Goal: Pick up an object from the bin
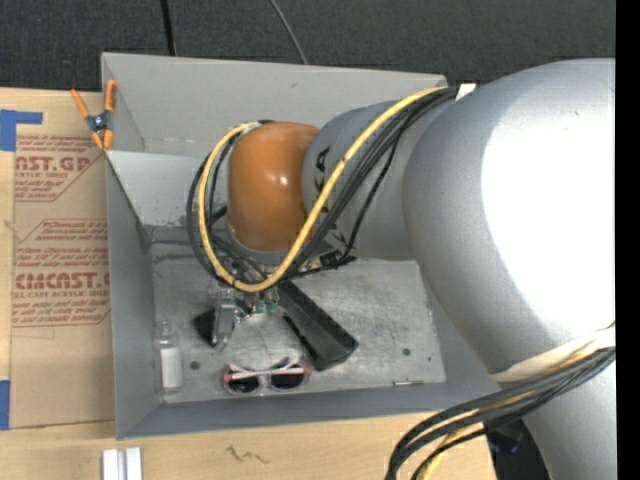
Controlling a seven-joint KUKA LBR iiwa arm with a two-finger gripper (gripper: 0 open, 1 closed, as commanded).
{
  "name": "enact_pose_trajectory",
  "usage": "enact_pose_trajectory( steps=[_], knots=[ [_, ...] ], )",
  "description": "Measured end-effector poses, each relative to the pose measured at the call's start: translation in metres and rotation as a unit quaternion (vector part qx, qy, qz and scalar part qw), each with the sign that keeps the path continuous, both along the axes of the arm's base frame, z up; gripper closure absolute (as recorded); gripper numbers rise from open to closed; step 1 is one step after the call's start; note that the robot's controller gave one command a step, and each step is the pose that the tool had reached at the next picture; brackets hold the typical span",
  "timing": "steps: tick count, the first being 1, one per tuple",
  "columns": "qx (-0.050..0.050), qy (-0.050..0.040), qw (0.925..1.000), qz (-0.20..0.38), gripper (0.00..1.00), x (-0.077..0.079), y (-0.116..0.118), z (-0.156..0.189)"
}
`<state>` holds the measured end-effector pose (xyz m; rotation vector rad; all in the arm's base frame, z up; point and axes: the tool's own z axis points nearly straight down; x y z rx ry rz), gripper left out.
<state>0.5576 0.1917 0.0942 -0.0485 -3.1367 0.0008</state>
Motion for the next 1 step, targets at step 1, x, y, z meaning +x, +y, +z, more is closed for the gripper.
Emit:
enact_pose_trajectory(
  steps=[1],
  knots=[
    [0.001,-0.0034,1.0000,0.000,1.00,0.0021,0.0006,0.0225]
  ],
)
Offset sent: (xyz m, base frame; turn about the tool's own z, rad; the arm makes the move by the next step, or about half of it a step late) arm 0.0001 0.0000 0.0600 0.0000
